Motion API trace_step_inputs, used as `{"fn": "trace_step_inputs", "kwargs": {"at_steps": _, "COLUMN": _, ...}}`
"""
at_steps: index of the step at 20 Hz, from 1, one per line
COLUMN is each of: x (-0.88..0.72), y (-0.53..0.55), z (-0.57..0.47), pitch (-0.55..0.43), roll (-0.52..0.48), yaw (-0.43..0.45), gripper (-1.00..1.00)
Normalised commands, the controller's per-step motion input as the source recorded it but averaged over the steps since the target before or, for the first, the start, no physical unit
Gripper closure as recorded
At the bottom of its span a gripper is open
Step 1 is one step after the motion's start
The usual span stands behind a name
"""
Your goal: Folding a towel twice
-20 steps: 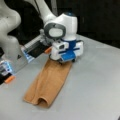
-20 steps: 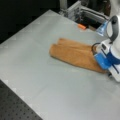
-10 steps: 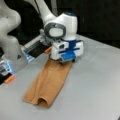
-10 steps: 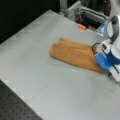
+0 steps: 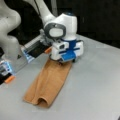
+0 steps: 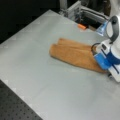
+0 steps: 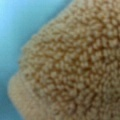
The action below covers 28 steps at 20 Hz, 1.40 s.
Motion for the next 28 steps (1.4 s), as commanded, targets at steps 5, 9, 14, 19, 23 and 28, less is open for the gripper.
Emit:
{"fn": "trace_step_inputs", "kwargs": {"at_steps": 5, "x": 0.13, "y": 0.14, "z": -0.26, "pitch": 0.031, "roll": -0.280, "yaw": 0.139, "gripper": 1.00}}
{"fn": "trace_step_inputs", "kwargs": {"at_steps": 9, "x": 0.06, "y": 0.05, "z": -0.22, "pitch": 0.040, "roll": -0.282, "yaw": 0.069, "gripper": 1.00}}
{"fn": "trace_step_inputs", "kwargs": {"at_steps": 14, "x": -0.05, "y": 0.02, "z": -0.17, "pitch": 0.045, "roll": -0.259, "yaw": 0.050, "gripper": 1.00}}
{"fn": "trace_step_inputs", "kwargs": {"at_steps": 19, "x": -0.16, "y": -0.03, "z": -0.03, "pitch": 0.133, "roll": -0.171, "yaw": 0.113, "gripper": 1.00}}
{"fn": "trace_step_inputs", "kwargs": {"at_steps": 23, "x": -0.24, "y": -0.13, "z": 0.15, "pitch": 0.215, "roll": -0.074, "yaw": 0.129, "gripper": 1.00}}
{"fn": "trace_step_inputs", "kwargs": {"at_steps": 28, "x": -0.19, "y": -0.23, "z": 0.25, "pitch": 0.195, "roll": 0.061, "yaw": 0.102, "gripper": 1.00}}
